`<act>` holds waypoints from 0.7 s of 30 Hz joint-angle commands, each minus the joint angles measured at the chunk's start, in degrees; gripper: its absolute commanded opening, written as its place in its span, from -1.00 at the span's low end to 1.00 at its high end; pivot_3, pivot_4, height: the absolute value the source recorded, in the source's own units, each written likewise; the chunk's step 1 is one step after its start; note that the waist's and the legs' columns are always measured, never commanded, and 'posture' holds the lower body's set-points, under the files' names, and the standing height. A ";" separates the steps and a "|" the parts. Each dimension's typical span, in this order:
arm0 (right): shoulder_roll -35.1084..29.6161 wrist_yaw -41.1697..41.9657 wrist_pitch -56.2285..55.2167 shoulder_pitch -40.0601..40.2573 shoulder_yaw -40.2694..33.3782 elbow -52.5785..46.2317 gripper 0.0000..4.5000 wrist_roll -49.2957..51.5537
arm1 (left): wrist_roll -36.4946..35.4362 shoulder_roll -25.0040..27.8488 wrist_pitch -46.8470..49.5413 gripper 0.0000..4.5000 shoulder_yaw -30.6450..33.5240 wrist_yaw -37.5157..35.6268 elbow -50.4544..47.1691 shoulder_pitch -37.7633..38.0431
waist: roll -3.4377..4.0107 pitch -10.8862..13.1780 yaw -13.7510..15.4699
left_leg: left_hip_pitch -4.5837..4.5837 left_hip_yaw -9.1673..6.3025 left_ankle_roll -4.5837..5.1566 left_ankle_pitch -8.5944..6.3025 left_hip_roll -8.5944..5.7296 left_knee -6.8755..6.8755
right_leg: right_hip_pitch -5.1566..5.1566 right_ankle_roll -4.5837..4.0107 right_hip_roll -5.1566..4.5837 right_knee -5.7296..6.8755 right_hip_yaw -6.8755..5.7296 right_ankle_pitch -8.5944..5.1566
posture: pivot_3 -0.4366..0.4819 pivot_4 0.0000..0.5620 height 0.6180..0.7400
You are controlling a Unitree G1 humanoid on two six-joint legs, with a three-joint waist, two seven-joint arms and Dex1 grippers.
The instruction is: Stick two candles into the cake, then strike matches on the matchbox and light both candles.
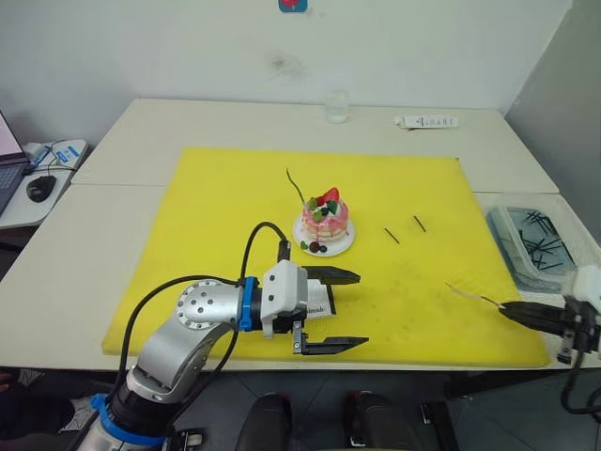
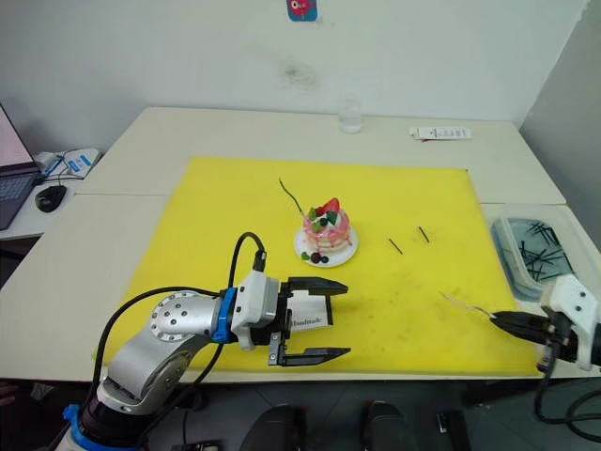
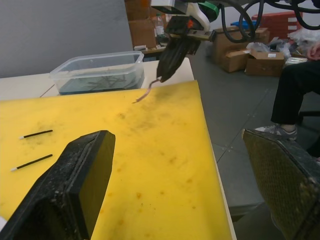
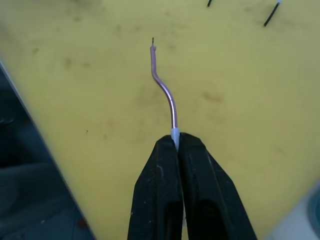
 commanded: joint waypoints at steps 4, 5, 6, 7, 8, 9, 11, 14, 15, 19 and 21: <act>-0.97 3.04 -5.82 -0.61 1.54 2.13 -0.99 -2.27 | 0.07 -0.38 -0.89 1.00 -0.25 0.60 -1.12 -0.03 | 0.10 -0.05 -0.25 | 0.07 0.03 0.00 0.00 0.03 0.00 | 0.00 0.00 0.04 0.06 0.01 0.00 | -0.05 -0.47 1.00; -1.04 2.92 -6.39 -0.44 2.14 2.01 -0.99 -3.04 | 0.11 -0.38 -0.89 1.00 -0.31 0.64 -1.17 0.00 | 0.10 -0.05 -0.24 | 0.10 0.03 0.00 0.00 0.04 0.01 | 0.01 0.00 0.05 0.08 0.01 0.00 | -0.05 -0.47 1.00; -1.01 2.56 -6.59 -0.49 2.82 2.19 -0.99 -3.79 | 0.17 -0.50 -0.85 1.00 -0.44 0.74 -1.10 -0.19 | 0.10 -0.05 -0.19 | 0.14 0.00 0.00 0.00 0.04 0.01 | 0.06 -0.01 0.05 0.08 0.01 0.00 | -0.05 -0.47 1.00; -1.08 1.83 -6.65 -0.74 3.63 2.67 -0.99 -4.86 | 0.18 -0.70 -0.73 1.00 -0.54 0.89 -0.98 -0.54 | 0.10 -0.05 -0.15 | 0.18 -0.03 0.00 0.00 0.04 0.01 | 0.12 -0.02 0.04 0.07 0.00 -0.01 | -0.05 -0.47 1.00; -1.20 1.25 -6.87 -0.98 4.20 3.13 -0.99 -5.78 | 0.16 -0.83 -0.62 1.00 -0.60 1.00 -0.87 -0.83 | 0.12 -0.06 -0.12 | 0.21 -0.03 0.00 0.00 0.04 0.01 | 0.15 -0.03 0.04 0.07 0.00 -0.01 | -0.05 -0.47 1.00; -1.19 1.08 -6.81 -1.25 4.51 3.34 -0.89 -6.01 | 0.14 -0.90 -0.62 1.00 -0.64 1.04 -0.75 -1.04 | 0.12 -0.06 -0.11 | 0.23 -0.01 0.00 0.00 0.02 0.02 | 0.16 -0.03 0.03 0.07 0.00 -0.01 | -0.05 -0.47 1.00; -1.28 0.75 -5.65 -1.41 4.51 3.08 -0.71 -5.79 | 0.11 -0.93 -0.60 1.00 -0.76 1.17 -0.81 -1.14 | 0.13 -0.07 -0.09 | 0.24 0.04 0.00 0.00 -0.01 0.03 | 0.18 -0.02 0.01 0.05 0.00 -0.01 | -0.05 -0.47 1.00; -2.32 1.52 -5.40 -0.75 4.43 2.81 -0.25 -6.45 | 0.25 -1.04 -0.78 1.00 -1.04 1.21 -0.81 -1.02 | 0.13 -0.07 -0.10 | 0.26 0.10 0.00 0.00 -0.02 0.02 | 0.20 -0.01 0.00 0.01 0.00 0.00 | -0.05 -0.47 1.00; -3.16 2.33 -5.17 -0.30 4.28 2.63 -0.25 -6.66 | 0.34 -1.14 -0.88 1.00 -1.21 1.24 -0.76 -0.92 | 0.13 -0.07 -0.08 | 0.26 0.09 0.00 0.00 -0.02 0.02 | 0.20 -0.01 0.00 0.01 0.00 -0.01 | -0.05 -0.47 1.00; -7.07 3.03 -1.39 0.61 3.80 -0.17 -0.25 -7.67 | 1.03 -2.27 -1.83 1.00 -2.36 1.56 -0.23 -0.69 | 0.16 -0.08 -0.10 | 0.27 0.07 0.00 0.00 0.00 0.01 | 0.21 -0.02 0.01 0.02 0.01 -0.01 | -0.05 -0.47 1.00; -9.07 1.10 3.45 0.05 4.42 -3.26 -0.25 -8.57 | 1.43 -3.22 -2.04 1.00 -3.03 2.05 -0.23 -0.60 | 0.17 -0.08 -0.13 | 0.34 0.09 0.00 0.00 0.00 0.00 | 0.24 -0.03 0.01 0.05 0.01 -0.01 | -0.05 -0.47 1.00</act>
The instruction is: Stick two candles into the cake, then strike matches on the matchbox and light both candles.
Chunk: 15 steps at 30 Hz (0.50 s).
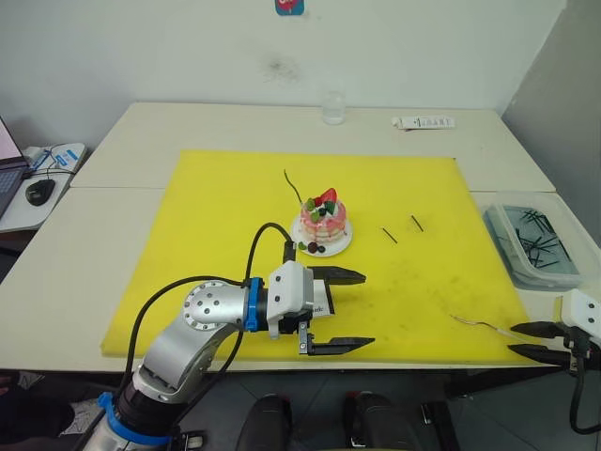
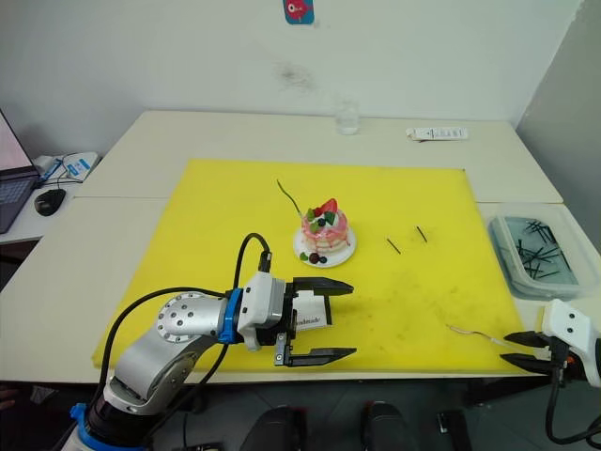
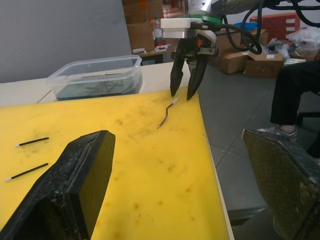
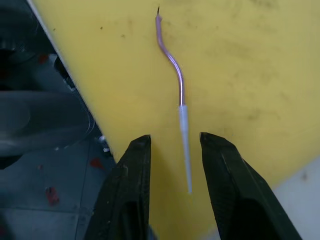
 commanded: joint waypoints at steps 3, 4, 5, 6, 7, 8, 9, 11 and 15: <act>-4.37 -2.62 9.62 -2.10 0.11 -8.82 -0.25 -0.84 | 1.29 -2.05 -2.25 1.00 -1.96 1.45 -0.78 0.05 | -0.01 0.01 -0.01 | 0.09 -0.04 0.00 0.00 0.02 0.00 | 0.10 -0.01 0.00 0.00 0.00 0.00 | -0.05 -0.47 1.00; -4.64 -3.00 10.98 -2.76 0.39 -9.83 -0.25 -0.70 | 1.85 -2.05 -3.19 1.00 -2.26 1.33 -0.91 0.21 | -0.02 0.01 0.00 | 0.10 -0.06 0.00 0.00 0.02 0.01 | 0.12 -0.01 0.00 0.00 0.00 -0.01 | -0.05 -0.47 1.00; -5.68 -2.95 12.47 -3.11 0.96 -10.67 -0.25 -1.12 | 2.22 -1.98 -3.79 1.00 -2.50 1.23 -1.26 0.38 | -0.02 0.01 0.01 | 0.11 -0.08 0.00 0.00 0.02 0.01 | 0.13 -0.01 0.00 -0.01 -0.01 -0.01 | -0.05 -0.47 1.00; -6.63 -2.88 13.89 -3.37 1.53 -11.30 -0.25 -1.64 | 2.37 -1.97 -4.00 1.00 -2.68 1.29 -1.60 0.57 | -0.01 0.00 0.03 | 0.11 -0.09 -0.01 0.00 0.02 0.01 | 0.14 -0.02 0.00 -0.01 -0.01 -0.01 | -0.05 -0.47 1.00; -7.31 -2.83 14.95 -3.54 1.97 -11.78 -0.25 -1.98 | 2.45 -1.97 -4.13 1.00 -2.78 1.33 -1.80 0.72 | 0.00 0.00 0.05 | 0.11 -0.08 -0.01 0.00 0.00 0.00 | 0.14 -0.03 -0.01 -0.02 -0.01 -0.02 | -0.05 -0.47 1.00; -8.27 -2.74 16.58 -3.63 2.61 -12.26 -0.25 -2.24 | 2.52 -1.96 -4.17 1.00 -2.86 1.39 -2.00 0.83 | -0.01 0.01 0.06 | 0.10 -0.07 -0.01 0.00 -0.01 -0.01 | 0.14 -0.03 -0.04 -0.04 -0.01 -0.02 | -0.05 -0.47 1.00; -8.79 -2.79 17.71 -3.85 3.09 -12.50 -0.25 -2.36 | 2.63 -2.02 -4.21 1.00 -2.99 1.49 -2.06 0.83 | -0.01 0.01 0.07 | 0.09 -0.07 -0.01 0.00 -0.01 -0.01 | 0.14 -0.04 -0.05 -0.06 -0.01 -0.03 | -0.05 -0.47 1.00; -9.77 -3.46 19.34 -4.55 4.66 -12.28 -0.25 -3.17 | 2.91 -2.15 -4.32 1.00 -3.06 1.94 -2.09 0.94 | -0.04 0.02 0.07 | 0.08 -0.03 -0.01 0.00 -0.02 -0.02 | 0.14 -0.04 -0.06 -0.10 -0.01 -0.03 | -0.05 -0.47 1.00; -10.10 -4.49 19.71 -6.33 7.23 -11.29 -0.25 -4.30 | 3.15 -2.00 -4.47 1.00 -3.09 2.34 -2.59 1.80 | -0.04 0.02 0.05 | 0.08 -0.03 -0.01 -0.01 -0.01 -0.01 | 0.14 -0.03 -0.06 -0.09 -0.01 -0.03 | -0.05 -0.47 1.00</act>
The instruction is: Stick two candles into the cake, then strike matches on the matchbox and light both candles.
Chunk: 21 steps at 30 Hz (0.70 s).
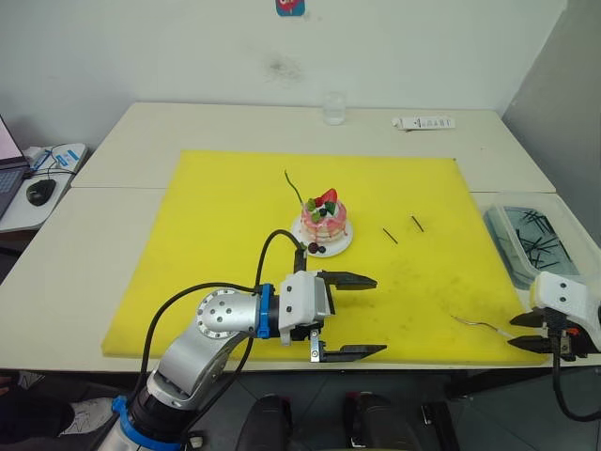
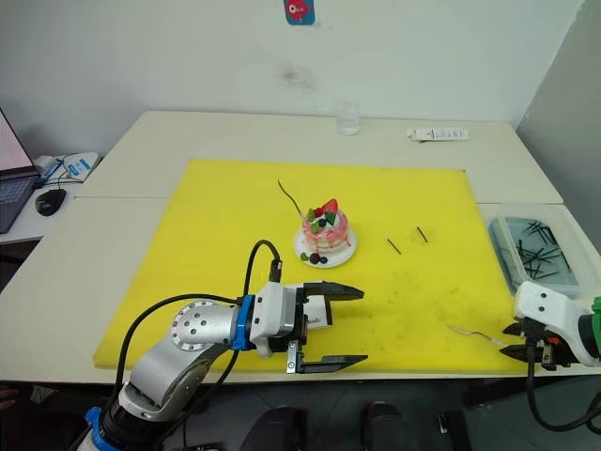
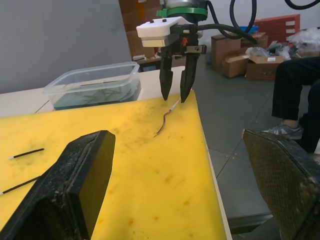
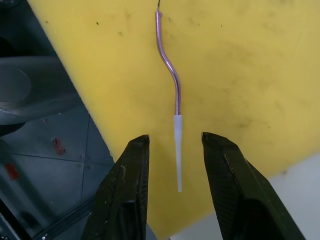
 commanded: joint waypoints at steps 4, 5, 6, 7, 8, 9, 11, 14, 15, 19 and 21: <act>-0.24 -0.98 2.00 -3.38 2.72 -0.58 -0.25 -0.48 | 0.05 -0.07 -1.14 1.00 -0.58 1.00 -3.35 1.06 | 0.01 0.00 -0.07 | 0.01 -0.01 0.00 0.00 0.02 0.00 | -0.01 0.00 0.00 0.02 -0.01 0.00 | -0.05 -0.47 1.00; -0.20 -1.18 2.18 -3.95 3.46 -0.66 -0.25 -0.61 | 0.08 -0.13 -1.17 1.00 -0.66 1.01 -3.32 1.02 | 0.01 0.00 -0.07 | 0.01 -0.01 0.00 0.00 0.02 0.00 | -0.01 0.00 0.00 0.02 -0.01 0.00 | -0.05 -0.47 1.00; -0.06 -1.42 2.62 -4.79 4.37 -0.85 -0.25 -0.58 | 0.09 -0.19 -1.21 1.00 -0.73 0.99 -3.31 0.96 | 0.01 0.00 -0.07 | 0.01 -0.03 0.00 0.00 0.02 0.00 | -0.01 0.00 0.00 0.02 -0.01 0.00 | -0.05 -0.47 1.00; -0.03 -1.66 3.08 -5.70 5.23 -0.96 -0.25 -0.58 | 0.12 -0.22 -1.32 1.00 -0.81 0.86 -3.24 0.80 | 0.01 0.00 -0.08 | 0.01 -0.03 0.00 0.00 0.02 0.00 | -0.01 0.00 0.00 0.02 -0.01 0.00 | -0.05 -0.47 1.00; 0.01 -1.85 3.55 -6.66 6.02 -1.00 -0.25 -0.54 | 0.14 -0.25 -1.40 1.00 -0.87 0.75 -3.14 0.62 | 0.01 0.00 -0.08 | 0.01 -0.02 0.00 0.00 0.02 0.00 | -0.01 0.00 0.00 0.02 -0.02 0.00 | -0.05 -0.47 1.00; 0.01 -1.99 3.98 -7.42 6.64 -1.02 -0.25 -0.52 | 0.15 -0.26 -1.45 1.00 -0.90 0.69 -3.07 0.51 | 0.01 0.00 -0.08 | 0.01 -0.02 0.00 0.00 0.01 0.00 | -0.01 0.00 0.00 0.01 -0.02 0.00 | -0.05 -0.47 1.00; -0.28 -1.96 4.53 -8.48 7.83 -0.92 -0.25 -0.69 | 0.17 -0.23 -1.57 1.00 -0.97 0.59 -2.93 0.41 | 0.01 0.00 -0.06 | 0.00 0.00 0.00 0.00 0.00 0.00 | -0.02 0.00 0.00 0.01 -0.02 0.00 | -0.05 -0.47 1.00; -0.71 -2.20 5.28 -9.57 9.44 -0.62 -0.25 -1.21 | 0.23 -0.22 -1.62 1.00 -1.06 0.56 -2.80 0.29 | 0.01 0.00 -0.05 | 0.00 0.01 0.00 0.00 0.00 -0.01 | -0.01 0.00 0.00 0.00 -0.01 0.00 | -0.05 -0.47 1.00; -0.91 -2.21 5.90 -9.73 9.80 -0.69 -0.25 -1.18 | 0.24 -0.20 -1.61 1.00 -1.07 0.58 -2.81 0.29 | 0.01 0.00 -0.04 | 0.00 0.01 0.00 0.00 0.00 -0.01 | -0.02 0.00 0.00 0.00 -0.01 0.00 | -0.05 -0.47 1.00; -2.00 -1.96 7.40 -9.16 10.31 -1.74 -0.25 -1.14 | 0.18 0.15 -1.86 1.00 -0.92 0.52 -2.87 0.83 | 0.01 0.00 -0.04 | 0.00 0.00 0.00 0.00 0.01 -0.02 | -0.02 -0.01 0.00 0.00 -0.02 -0.01 | -0.05 -0.47 1.00; -2.63 -1.88 7.70 -8.72 10.26 -1.99 -0.25 -1.21 | 0.12 0.26 -1.83 1.00 -0.86 0.53 -2.91 0.89 | 0.02 0.00 -0.02 | 0.00 -0.02 0.00 0.00 0.01 -0.02 | -0.02 -0.01 -0.01 0.01 -0.01 -0.01 | -0.05 -0.47 1.00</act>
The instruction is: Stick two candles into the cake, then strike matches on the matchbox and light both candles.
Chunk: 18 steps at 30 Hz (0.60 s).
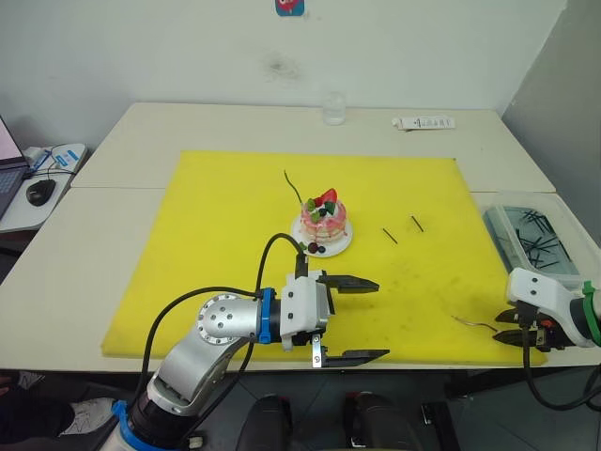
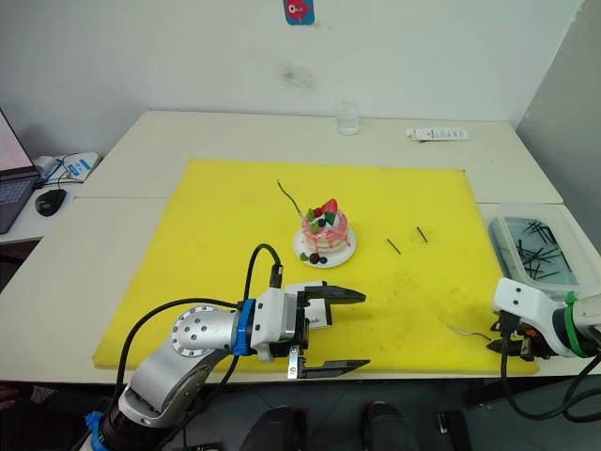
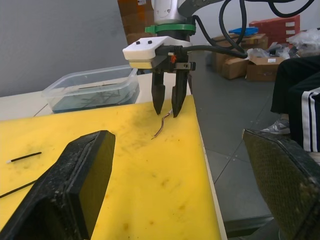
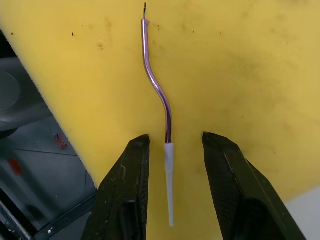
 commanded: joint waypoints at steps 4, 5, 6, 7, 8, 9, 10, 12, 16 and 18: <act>-2.67 0.70 0.99 0.67 -0.88 -1.46 -0.25 -0.16 | -0.35 0.17 -0.44 1.00 -0.10 0.14 -2.11 -0.29 | 0.00 0.00 0.01 | 0.00 0.01 0.00 0.00 0.00 0.00 | 0.00 0.00 -0.08 -0.01 -0.01 0.00 | -0.05 -0.47 1.00; -2.77 0.81 1.07 0.67 -0.91 -1.56 -0.25 0.01 | -0.42 0.13 -0.33 1.00 -0.12 0.15 -2.13 -0.41 | 0.00 0.00 0.01 | 0.00 0.01 0.00 0.00 0.00 0.00 | 0.00 0.00 -0.11 -0.01 -0.02 0.00 | -0.05 -0.47 1.00; -2.80 0.85 1.17 0.66 -0.93 -1.67 -0.25 0.14 | -0.47 0.08 -0.25 1.00 -0.16 0.16 -2.13 -0.52 | 0.00 0.00 0.01 | 0.00 0.02 0.00 0.00 -0.01 0.00 | 0.00 0.00 -0.11 -0.01 -0.02 0.00 | -0.05 -0.47 1.00; -2.78 0.83 1.24 0.61 -0.91 -1.72 -0.25 0.20 | -0.49 0.03 -0.20 1.00 -0.20 0.16 -2.11 -0.63 | 0.00 0.00 0.01 | 0.00 0.02 0.00 0.00 -0.01 0.00 | 0.00 0.00 -0.11 -0.01 -0.02 0.00 | -0.05 -0.47 1.00; -2.66 0.71 1.33 0.51 -0.86 -1.78 -0.25 0.22 | -0.50 -0.05 -0.17 1.00 -0.25 0.16 -2.07 -0.75 | 0.00 0.00 0.01 | 0.00 0.02 0.00 0.00 -0.01 0.00 | 0.00 0.00 -0.11 -0.01 -0.02 0.00 | -0.05 -0.47 1.00; -2.55 0.60 1.42 0.40 -0.78 -1.82 -0.25 0.22 | -0.50 -0.11 -0.16 1.00 -0.29 0.16 -2.01 -0.84 | 0.00 0.00 0.01 | 0.00 0.01 0.00 0.00 -0.01 0.00 | 0.00 0.00 -0.11 -0.01 -0.02 0.00 | -0.05 -0.47 1.00; -2.41 0.47 1.46 0.29 -0.64 -1.82 -0.25 0.21 | -0.50 -0.18 -0.17 1.00 -0.32 0.13 -1.95 -0.95 | 0.00 0.00 0.01 | 0.00 0.01 0.00 0.00 -0.01 0.00 | 0.00 0.00 -0.11 -0.01 -0.02 0.00 | -0.05 -0.47 1.00; -2.25 0.33 1.43 0.25 -0.45 -1.79 -0.32 0.16 | -0.52 -0.24 -0.16 1.00 -0.37 0.07 -1.89 -1.09 | 0.00 0.00 0.01 | 0.00 0.01 0.00 0.00 0.00 0.00 | -0.01 0.00 -0.11 -0.01 -0.02 0.00 | -0.05 -0.47 1.00; -2.22 0.38 1.60 0.20 -0.32 -1.88 -0.82 0.31 | -0.60 -0.18 -0.22 1.00 -0.38 -0.11 -1.78 -1.22 | 0.00 0.00 0.00 | 0.00 0.03 0.00 0.00 0.00 0.00 | -0.01 0.00 -0.11 -0.01 -0.02 0.00 | -0.05 -0.47 1.00; -2.16 0.34 1.77 0.02 -0.25 -2.04 -0.99 0.40 | -0.64 -0.15 -0.30 1.00 -0.34 -0.20 -1.71 -1.21 | 0.00 0.00 0.00 | 0.00 0.03 0.00 0.00 0.00 0.00 | -0.01 0.00 -0.11 -0.01 -0.02 0.00 | -0.05 -0.47 1.00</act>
